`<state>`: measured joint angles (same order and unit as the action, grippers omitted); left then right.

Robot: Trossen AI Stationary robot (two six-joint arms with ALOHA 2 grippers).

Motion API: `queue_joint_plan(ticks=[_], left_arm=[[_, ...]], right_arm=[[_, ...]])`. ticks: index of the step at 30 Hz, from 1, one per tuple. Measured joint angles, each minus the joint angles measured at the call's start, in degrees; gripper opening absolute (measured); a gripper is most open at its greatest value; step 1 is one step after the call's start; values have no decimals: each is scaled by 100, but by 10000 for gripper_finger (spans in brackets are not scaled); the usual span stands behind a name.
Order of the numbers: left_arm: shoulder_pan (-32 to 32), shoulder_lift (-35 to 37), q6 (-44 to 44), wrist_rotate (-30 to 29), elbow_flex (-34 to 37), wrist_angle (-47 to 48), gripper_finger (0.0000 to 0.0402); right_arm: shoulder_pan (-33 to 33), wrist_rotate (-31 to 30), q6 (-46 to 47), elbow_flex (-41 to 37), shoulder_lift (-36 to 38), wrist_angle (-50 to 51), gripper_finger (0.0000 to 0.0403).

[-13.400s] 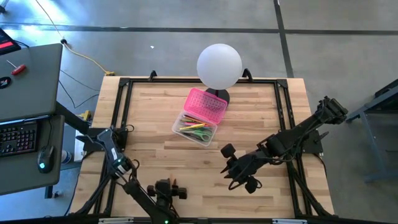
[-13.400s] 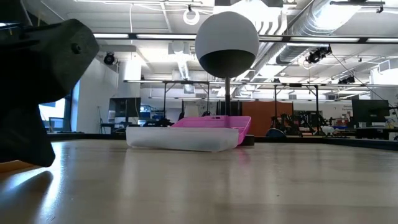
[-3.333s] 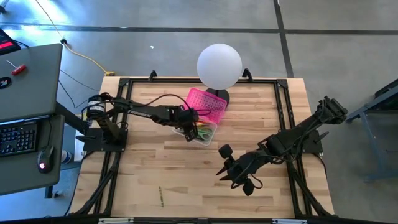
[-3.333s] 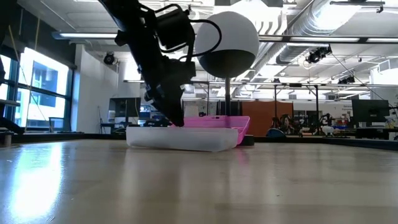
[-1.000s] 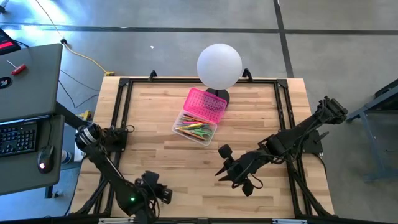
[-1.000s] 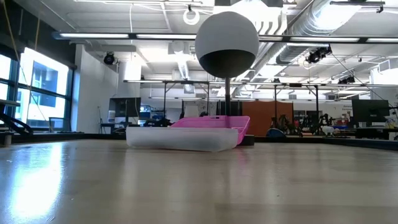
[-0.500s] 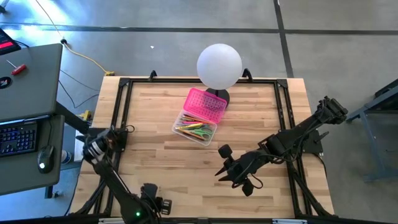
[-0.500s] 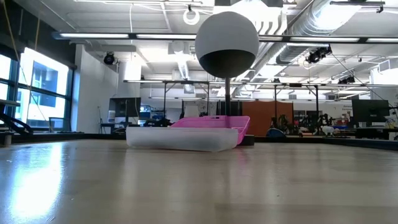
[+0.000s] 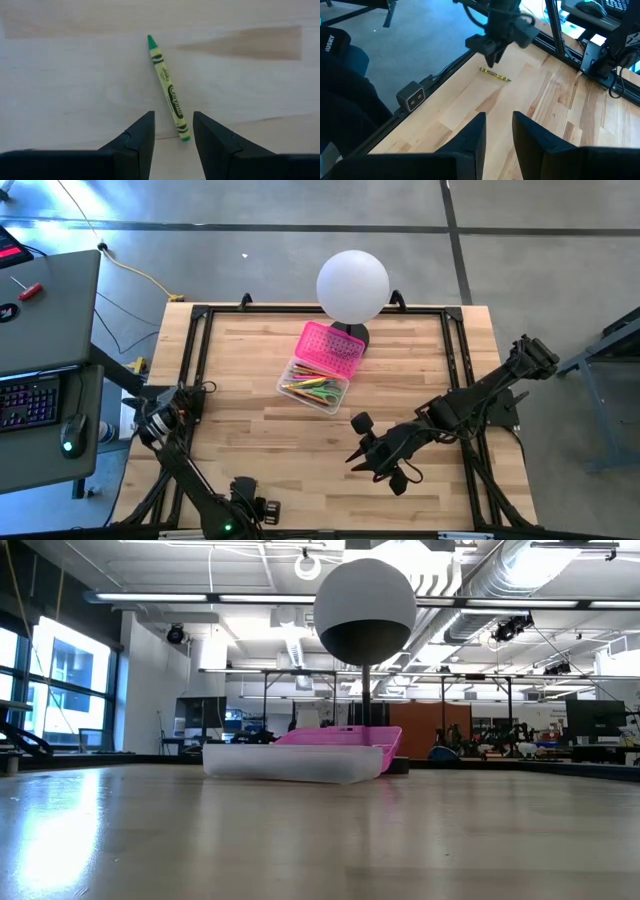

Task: Pick & place school supplies into a supply box
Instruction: Put the green crayon into the pink supply box

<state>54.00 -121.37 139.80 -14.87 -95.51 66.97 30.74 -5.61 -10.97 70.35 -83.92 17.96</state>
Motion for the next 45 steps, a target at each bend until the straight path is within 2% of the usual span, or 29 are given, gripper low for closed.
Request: queue_joint_plan(ticks=[17,27,40,45], left_arm=[[2,-480,103,31,-4,-25,166],[-2,-499,111,-646,99,472,166],[16,-456,158,-855,545,47,165],[23,-707,194,-935,538,67,165]], right_arm=[[0,0,-1,0,0,-24,74],[2,-2,-1,0,0,-24,74],[1,-2,0,0,0,-24,74],[2,0,-1,0,0,-24,74]])
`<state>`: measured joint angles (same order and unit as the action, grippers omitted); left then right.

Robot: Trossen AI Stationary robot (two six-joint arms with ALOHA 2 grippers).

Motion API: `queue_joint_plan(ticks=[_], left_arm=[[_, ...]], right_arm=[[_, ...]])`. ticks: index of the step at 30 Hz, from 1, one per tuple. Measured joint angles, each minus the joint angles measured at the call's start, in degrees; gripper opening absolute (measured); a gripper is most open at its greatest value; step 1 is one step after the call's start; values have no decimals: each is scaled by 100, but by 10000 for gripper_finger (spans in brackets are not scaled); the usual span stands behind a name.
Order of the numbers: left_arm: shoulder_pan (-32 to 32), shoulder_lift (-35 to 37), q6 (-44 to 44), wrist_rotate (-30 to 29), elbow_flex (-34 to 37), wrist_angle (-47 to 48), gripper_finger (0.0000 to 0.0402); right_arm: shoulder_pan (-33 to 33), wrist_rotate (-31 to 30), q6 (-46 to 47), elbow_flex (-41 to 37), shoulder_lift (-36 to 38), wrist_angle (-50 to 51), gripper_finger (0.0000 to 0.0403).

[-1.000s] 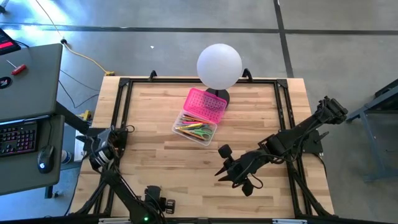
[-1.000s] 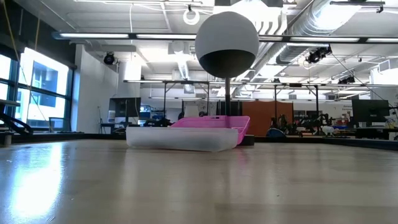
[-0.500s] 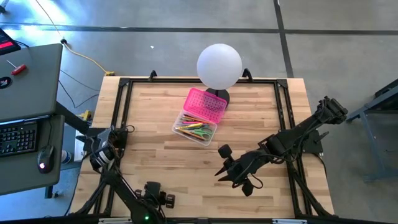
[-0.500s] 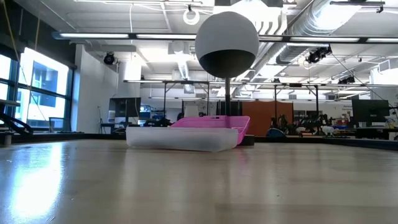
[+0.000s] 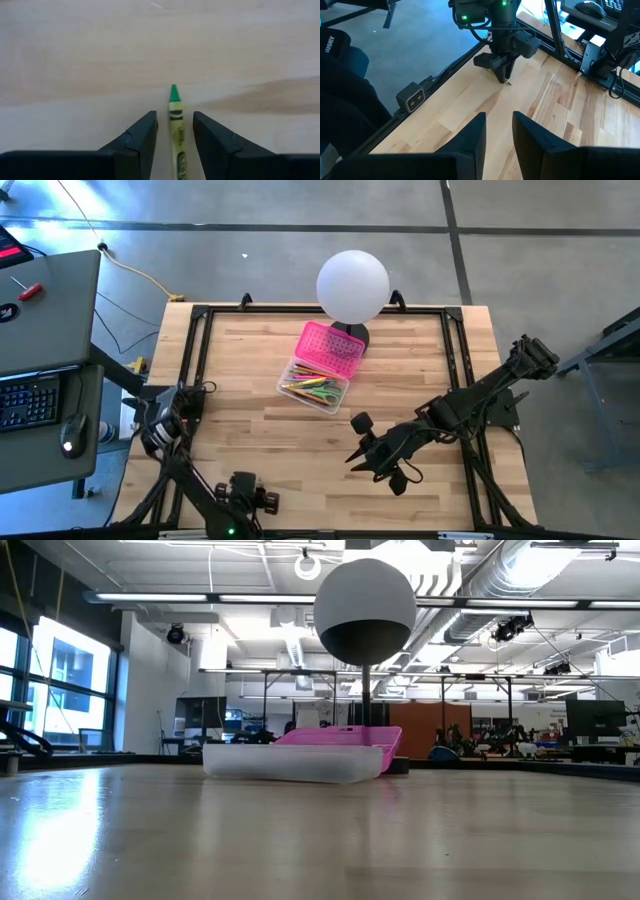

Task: Pick & place school supplies into a supply box
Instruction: Put the green crayon into the pink supply box

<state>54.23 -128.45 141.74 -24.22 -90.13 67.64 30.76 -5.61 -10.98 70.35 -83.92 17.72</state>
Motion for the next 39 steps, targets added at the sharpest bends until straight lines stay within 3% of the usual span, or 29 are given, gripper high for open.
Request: queue_joint_plan(ticks=[20,29,39], left_arm=[[634,-579,229,-1399,11,328,165],[567,-579,-94,-1060,-100,363,165],[599,-611,155,-854,-101,1012,165]], right_arm=[[-1,-1,2,0,0,-12,74],[-1,-1,1,0,0,-44,74],[-2,-2,2,0,0,-48,74]])
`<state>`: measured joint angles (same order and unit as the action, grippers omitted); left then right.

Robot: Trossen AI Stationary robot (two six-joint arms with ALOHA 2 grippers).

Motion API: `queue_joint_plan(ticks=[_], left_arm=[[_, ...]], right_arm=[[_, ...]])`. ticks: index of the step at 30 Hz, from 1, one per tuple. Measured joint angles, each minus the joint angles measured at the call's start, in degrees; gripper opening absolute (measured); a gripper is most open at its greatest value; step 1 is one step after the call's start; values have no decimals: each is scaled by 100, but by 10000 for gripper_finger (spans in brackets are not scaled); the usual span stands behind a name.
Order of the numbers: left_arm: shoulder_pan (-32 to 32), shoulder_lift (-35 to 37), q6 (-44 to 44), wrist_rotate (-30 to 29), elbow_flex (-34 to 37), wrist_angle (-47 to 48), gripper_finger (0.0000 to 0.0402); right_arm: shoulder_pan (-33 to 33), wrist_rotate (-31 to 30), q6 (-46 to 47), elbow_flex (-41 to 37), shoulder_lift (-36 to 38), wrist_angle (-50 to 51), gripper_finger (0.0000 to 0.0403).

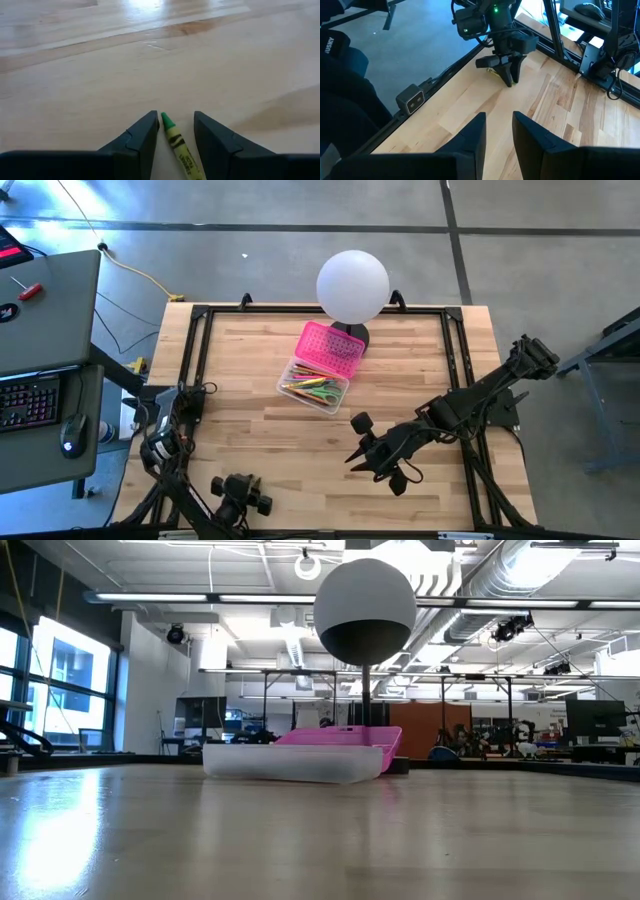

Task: Pick & place school supplies into a supply box
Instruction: Put the green crayon into the pink supply box

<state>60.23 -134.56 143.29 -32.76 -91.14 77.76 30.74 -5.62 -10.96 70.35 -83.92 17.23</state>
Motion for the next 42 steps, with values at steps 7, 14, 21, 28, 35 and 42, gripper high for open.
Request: queue_joint_plan(ticks=[7,14,21,28,35,42], left_arm=[[-13,-13,218,68,-154,152,165],[-136,-20,215,263,-384,165,165],[-210,-44,140,344,-405,112,98],[-201,-61,154,28,-408,392,18],[-211,-69,69,-850,151,252,42],[-247,-55,96,-1306,501,-36,51]], right_arm=[[2,2,-1,0,0,1,74],[2,2,-2,0,0,2,74],[1,1,-2,0,0,2,74],[0,2,-2,0,0,2,74],[2,2,0,0,0,2,74],[0,2,-2,0,0,2,74]])
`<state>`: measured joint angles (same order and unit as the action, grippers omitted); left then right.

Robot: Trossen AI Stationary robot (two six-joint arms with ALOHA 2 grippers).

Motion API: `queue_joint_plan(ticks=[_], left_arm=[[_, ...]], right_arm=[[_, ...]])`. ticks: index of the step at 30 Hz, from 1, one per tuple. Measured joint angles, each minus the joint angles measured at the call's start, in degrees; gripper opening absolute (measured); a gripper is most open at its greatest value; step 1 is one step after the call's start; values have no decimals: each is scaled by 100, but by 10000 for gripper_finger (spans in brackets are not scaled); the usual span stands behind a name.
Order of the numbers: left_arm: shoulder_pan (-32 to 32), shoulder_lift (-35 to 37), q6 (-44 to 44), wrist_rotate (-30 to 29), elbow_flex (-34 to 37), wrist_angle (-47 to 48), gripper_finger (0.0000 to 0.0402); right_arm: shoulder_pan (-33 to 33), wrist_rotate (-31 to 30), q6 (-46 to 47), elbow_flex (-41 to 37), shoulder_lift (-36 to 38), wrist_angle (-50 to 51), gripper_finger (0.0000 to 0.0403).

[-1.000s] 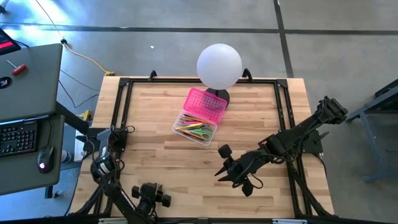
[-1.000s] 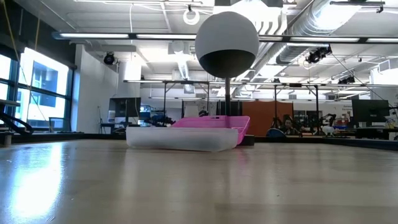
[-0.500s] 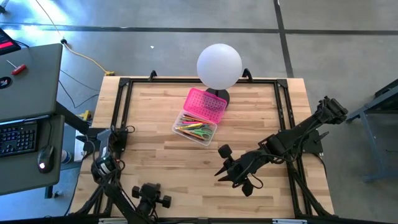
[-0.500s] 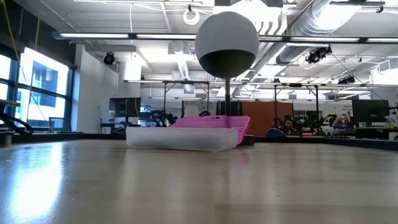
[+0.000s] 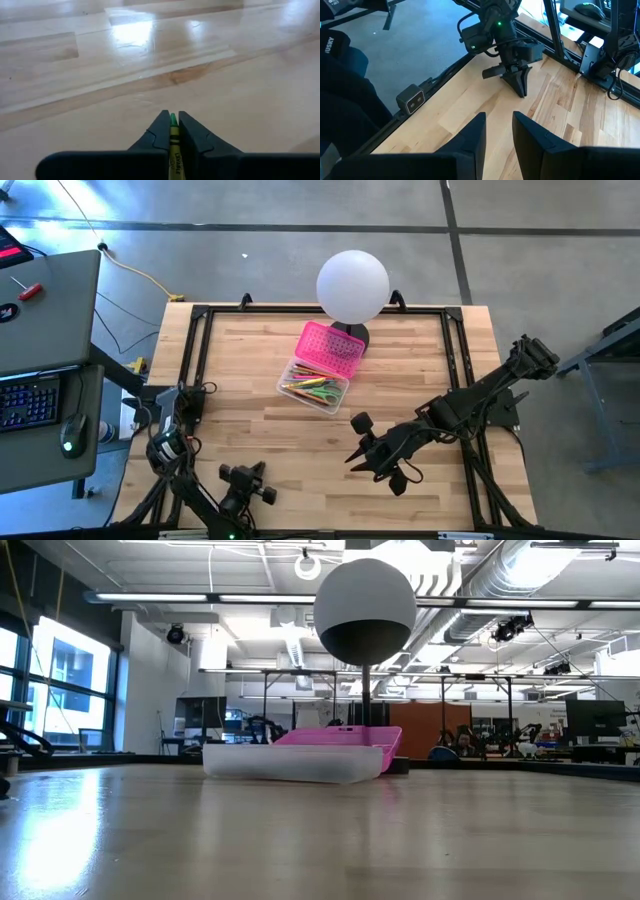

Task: Pick & place school supplies into a supply box
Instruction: Put the green crayon into the pink supply box

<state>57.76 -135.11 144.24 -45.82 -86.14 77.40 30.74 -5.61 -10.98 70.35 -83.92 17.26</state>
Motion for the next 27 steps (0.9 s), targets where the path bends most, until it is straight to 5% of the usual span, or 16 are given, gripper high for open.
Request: queue_joint_plan(ticks=[13,27], left_arm=[[-118,-7,2,10,-19,22,125],[-96,-289,-162,-34,47,-169,131]], right_arm=[[0,-2,0,0,0,0,74],[1,-1,0,-2,0,-84,74]])
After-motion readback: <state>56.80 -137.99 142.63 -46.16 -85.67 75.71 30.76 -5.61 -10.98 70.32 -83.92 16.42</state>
